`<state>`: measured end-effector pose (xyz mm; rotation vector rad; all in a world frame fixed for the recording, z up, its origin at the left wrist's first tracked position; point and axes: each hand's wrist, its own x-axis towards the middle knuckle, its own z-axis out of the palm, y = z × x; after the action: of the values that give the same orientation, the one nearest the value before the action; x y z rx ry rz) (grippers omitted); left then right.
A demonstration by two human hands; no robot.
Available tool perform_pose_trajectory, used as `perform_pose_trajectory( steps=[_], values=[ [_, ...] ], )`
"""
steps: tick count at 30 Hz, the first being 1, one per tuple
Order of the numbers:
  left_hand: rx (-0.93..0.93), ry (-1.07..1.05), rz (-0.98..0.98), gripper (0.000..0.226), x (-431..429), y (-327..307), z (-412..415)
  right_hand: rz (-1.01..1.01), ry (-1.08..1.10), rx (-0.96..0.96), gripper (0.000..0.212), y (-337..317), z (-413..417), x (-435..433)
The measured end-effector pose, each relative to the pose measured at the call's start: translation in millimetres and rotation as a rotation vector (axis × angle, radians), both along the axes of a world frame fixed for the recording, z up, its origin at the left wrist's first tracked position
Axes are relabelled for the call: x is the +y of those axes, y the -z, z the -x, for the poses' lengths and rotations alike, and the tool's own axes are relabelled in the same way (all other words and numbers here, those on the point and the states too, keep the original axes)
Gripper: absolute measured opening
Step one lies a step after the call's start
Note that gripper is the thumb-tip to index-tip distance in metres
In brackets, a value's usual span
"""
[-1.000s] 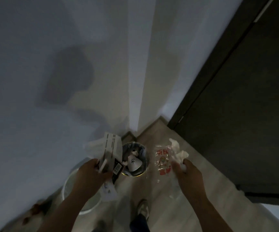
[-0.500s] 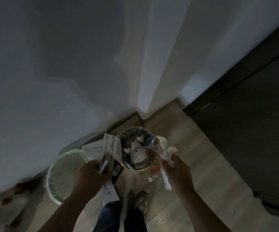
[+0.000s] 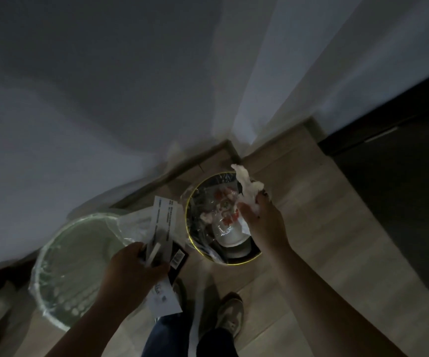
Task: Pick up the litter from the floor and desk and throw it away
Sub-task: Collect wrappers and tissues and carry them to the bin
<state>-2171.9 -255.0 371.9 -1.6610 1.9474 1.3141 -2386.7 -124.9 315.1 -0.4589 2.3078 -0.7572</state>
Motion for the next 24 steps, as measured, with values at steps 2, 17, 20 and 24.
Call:
perform_pose_trajectory(
  steps=[2,17,20,24],
  values=[
    [-0.014,-0.013,-0.004,0.022,-6,13,1,-0.058,-0.008,0.016,0.032,20,2,-5],
    [0.068,0.094,0.005,0.028,-10,37,48,-0.315,-0.113,-0.001,0.059,60,3,13],
    [0.081,0.172,-0.011,0.028,-8,42,64,-0.304,-0.144,0.022,0.048,49,2,20],
    [0.079,0.310,-0.143,0.025,-5,62,91,-0.244,-0.102,0.007,0.042,38,3,40]
  ],
)
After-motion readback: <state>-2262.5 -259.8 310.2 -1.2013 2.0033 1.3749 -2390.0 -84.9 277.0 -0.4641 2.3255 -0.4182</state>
